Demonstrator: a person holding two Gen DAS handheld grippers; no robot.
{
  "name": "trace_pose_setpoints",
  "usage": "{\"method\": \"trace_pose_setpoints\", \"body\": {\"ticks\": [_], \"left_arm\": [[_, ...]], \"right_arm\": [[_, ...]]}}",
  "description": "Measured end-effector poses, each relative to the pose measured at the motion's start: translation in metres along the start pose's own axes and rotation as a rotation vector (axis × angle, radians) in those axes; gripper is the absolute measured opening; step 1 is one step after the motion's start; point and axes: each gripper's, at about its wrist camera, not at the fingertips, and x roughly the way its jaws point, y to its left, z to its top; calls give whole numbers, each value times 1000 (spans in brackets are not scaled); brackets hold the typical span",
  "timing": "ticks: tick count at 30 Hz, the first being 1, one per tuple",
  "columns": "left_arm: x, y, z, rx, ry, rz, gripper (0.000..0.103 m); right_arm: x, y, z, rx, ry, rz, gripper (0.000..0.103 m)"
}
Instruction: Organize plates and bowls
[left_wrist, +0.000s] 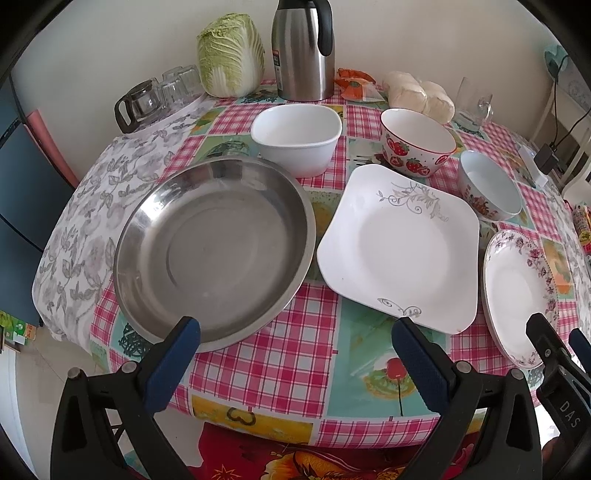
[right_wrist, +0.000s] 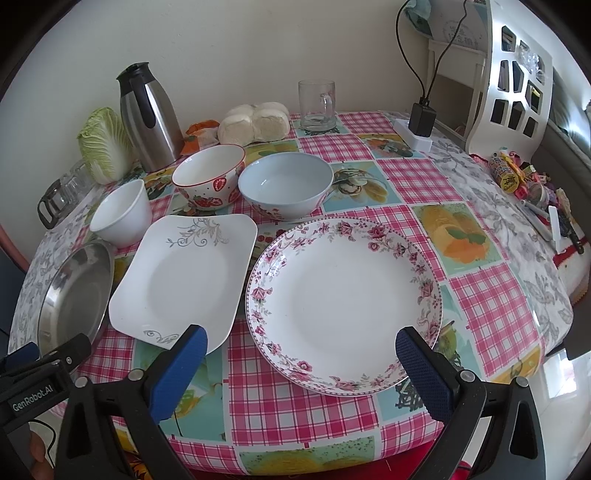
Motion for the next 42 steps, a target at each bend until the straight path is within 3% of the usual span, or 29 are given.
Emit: {"method": "trace_pose_setpoints", "body": {"ticks": [42], "left_arm": [[5, 3, -1, -7, 31, -3, 103]], "right_arm": [[1, 1, 0, 0, 5, -3, 103]]}}
